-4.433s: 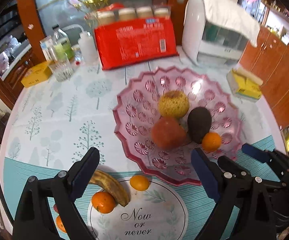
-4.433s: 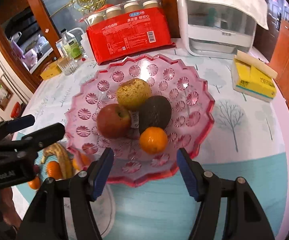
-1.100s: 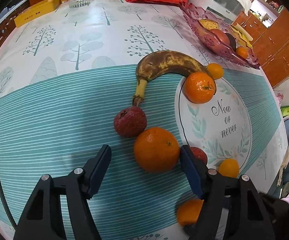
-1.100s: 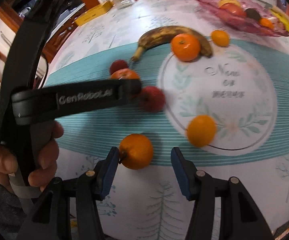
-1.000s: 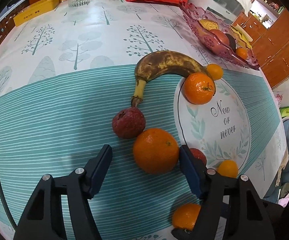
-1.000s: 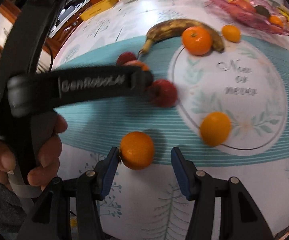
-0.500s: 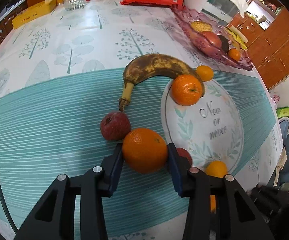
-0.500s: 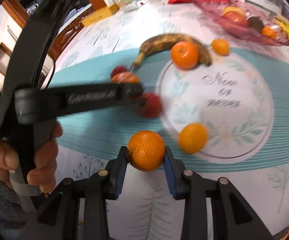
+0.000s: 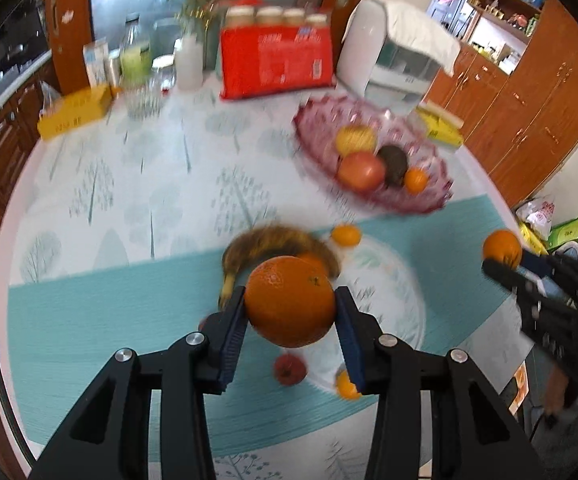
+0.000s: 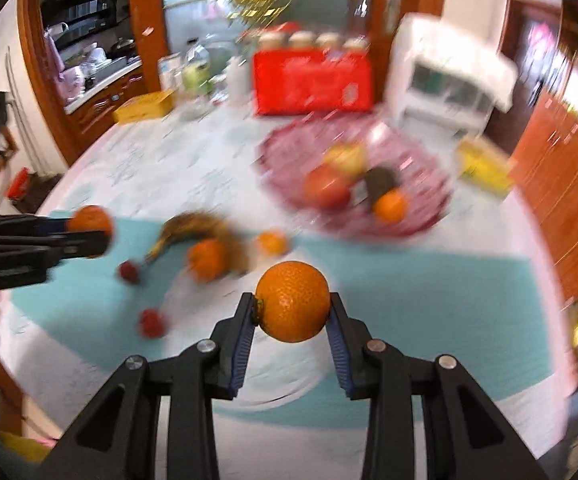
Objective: Organize fruits
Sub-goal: 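Carry the orange with the left tool while the right tool carries the tangerine to the pink bowl, then open the left tool over the bowl while the right tool releases its tangerine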
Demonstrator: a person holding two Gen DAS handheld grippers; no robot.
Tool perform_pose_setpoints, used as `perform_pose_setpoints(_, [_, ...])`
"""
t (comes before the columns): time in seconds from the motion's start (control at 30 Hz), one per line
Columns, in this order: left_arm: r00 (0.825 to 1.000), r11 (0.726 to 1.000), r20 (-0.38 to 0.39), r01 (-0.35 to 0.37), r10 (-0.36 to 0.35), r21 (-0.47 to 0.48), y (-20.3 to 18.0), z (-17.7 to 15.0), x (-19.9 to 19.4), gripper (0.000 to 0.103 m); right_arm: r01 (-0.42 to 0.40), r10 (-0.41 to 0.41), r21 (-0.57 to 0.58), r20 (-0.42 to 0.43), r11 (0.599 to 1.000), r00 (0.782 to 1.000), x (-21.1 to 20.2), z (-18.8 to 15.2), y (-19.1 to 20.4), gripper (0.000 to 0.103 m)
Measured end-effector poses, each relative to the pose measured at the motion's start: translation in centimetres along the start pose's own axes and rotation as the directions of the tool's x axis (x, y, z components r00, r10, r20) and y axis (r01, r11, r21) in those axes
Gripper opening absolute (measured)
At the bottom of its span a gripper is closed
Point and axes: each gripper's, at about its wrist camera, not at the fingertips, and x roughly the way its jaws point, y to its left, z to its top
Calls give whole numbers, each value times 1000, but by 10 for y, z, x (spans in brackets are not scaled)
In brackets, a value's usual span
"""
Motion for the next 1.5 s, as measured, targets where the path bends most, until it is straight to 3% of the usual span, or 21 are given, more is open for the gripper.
perform_pose_setpoints(0.17, [996, 999, 84, -25, 23, 20, -28, 41, -30, 42, 93, -94, 12, 71, 996, 993, -13, 39, -52, 35])
perform_pose_setpoints(0.33, [987, 997, 150, -64, 57, 43, -68, 87, -49, 42, 111, -113, 21, 134, 994, 984, -24, 82, -101, 35])
perform_pose_setpoints(0.47, [980, 994, 180, -93, 81, 55, -104, 119, -50, 42, 90, -90, 12, 166, 996, 982, -26, 110, -124, 35])
perform_pose_setpoints(0.67, [979, 993, 177, -111, 102, 41, -143, 154, -22, 42, -14, 12, 11, 150, 1000, 989, -7, 145, -142, 35])
perform_pose_setpoints(0.93, [985, 985, 51, -165, 167, -54, -141, 161, 63, 42, -165, 165, 4, 32, 986, 986, 75, 163, -135, 36])
perform_pose_setpoints(1.17, [964, 967, -116, -247, 237, -71, -132, 143, 146, 42, -238, 234, -27, -96, 971, 967, 156, 156, -113, 36])
perform_pose_setpoints(1.5, [942, 954, -172, -298, 287, -41, -131, 143, 194, 47, -229, 212, -79, -179, 970, 961, 212, 142, -97, 37])
